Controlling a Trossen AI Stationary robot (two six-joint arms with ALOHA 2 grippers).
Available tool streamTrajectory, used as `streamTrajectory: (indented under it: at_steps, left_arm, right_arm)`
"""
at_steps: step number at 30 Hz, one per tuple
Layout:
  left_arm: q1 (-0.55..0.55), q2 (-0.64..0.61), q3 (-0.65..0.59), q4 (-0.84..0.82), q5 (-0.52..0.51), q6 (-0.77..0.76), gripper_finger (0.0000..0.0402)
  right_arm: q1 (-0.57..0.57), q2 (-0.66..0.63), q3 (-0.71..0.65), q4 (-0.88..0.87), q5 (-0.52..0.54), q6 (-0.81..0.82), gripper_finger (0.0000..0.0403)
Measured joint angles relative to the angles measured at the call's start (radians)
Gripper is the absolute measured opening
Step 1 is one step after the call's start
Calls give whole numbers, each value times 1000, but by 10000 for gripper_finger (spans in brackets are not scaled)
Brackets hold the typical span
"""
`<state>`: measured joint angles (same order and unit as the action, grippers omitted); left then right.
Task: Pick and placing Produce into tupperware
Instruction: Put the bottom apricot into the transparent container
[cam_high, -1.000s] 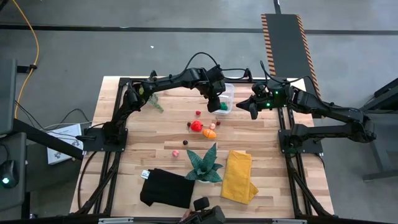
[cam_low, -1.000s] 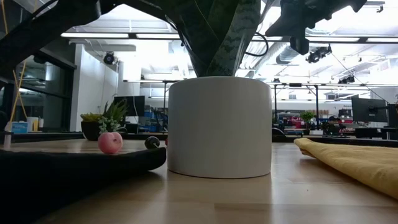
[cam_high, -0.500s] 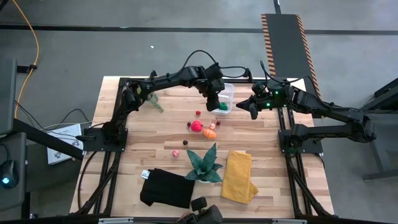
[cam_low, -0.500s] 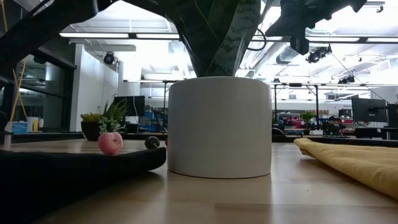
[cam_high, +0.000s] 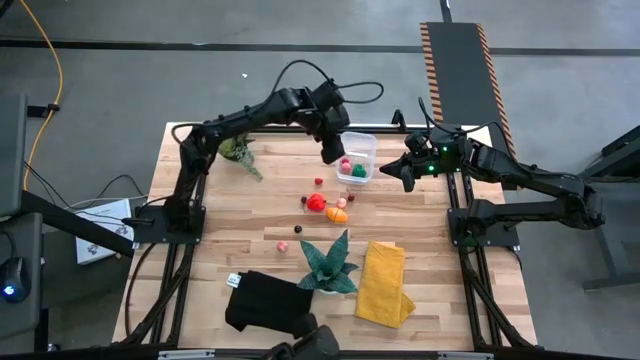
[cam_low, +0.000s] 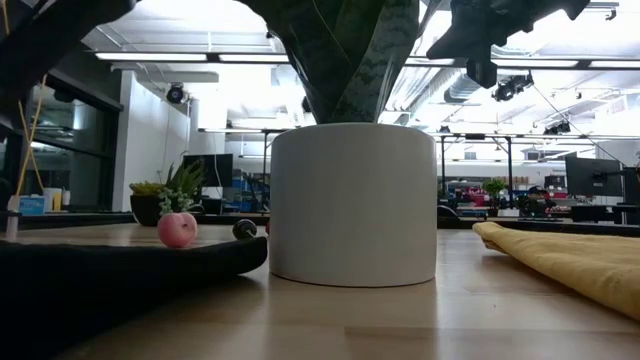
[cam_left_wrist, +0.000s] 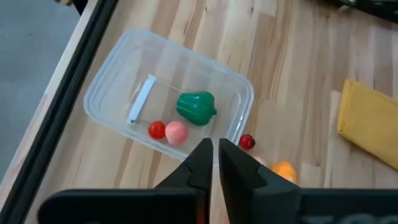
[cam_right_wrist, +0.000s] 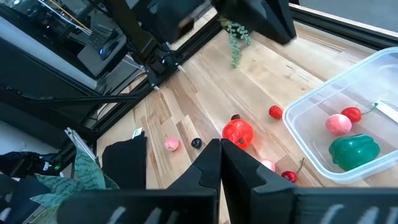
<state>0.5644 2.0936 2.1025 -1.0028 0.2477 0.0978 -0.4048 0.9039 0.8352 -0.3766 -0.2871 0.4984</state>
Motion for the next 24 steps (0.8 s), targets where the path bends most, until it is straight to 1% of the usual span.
streamTrajectory:
  at_steps: [4, 8, 15, 24]
  left_arm:
    - [5, -34, 0, -33, 7, 3, 2]
    - [5, -61, 0, -68, 7, 3, 7]
    - [6, -124, 0, -207, 4, 51, 2]
    - [6, -217, 0, -315, 7, 46, 5]
  right_arm:
    - [0, 0, 0, 0, 0, 2, 0]
    - [0, 0, 0, 0, 0, 2, 0]
    - [0, 0, 0, 0, 0, 18, 0]
    - [0, 0, 0, 0, 0, 19, 0]
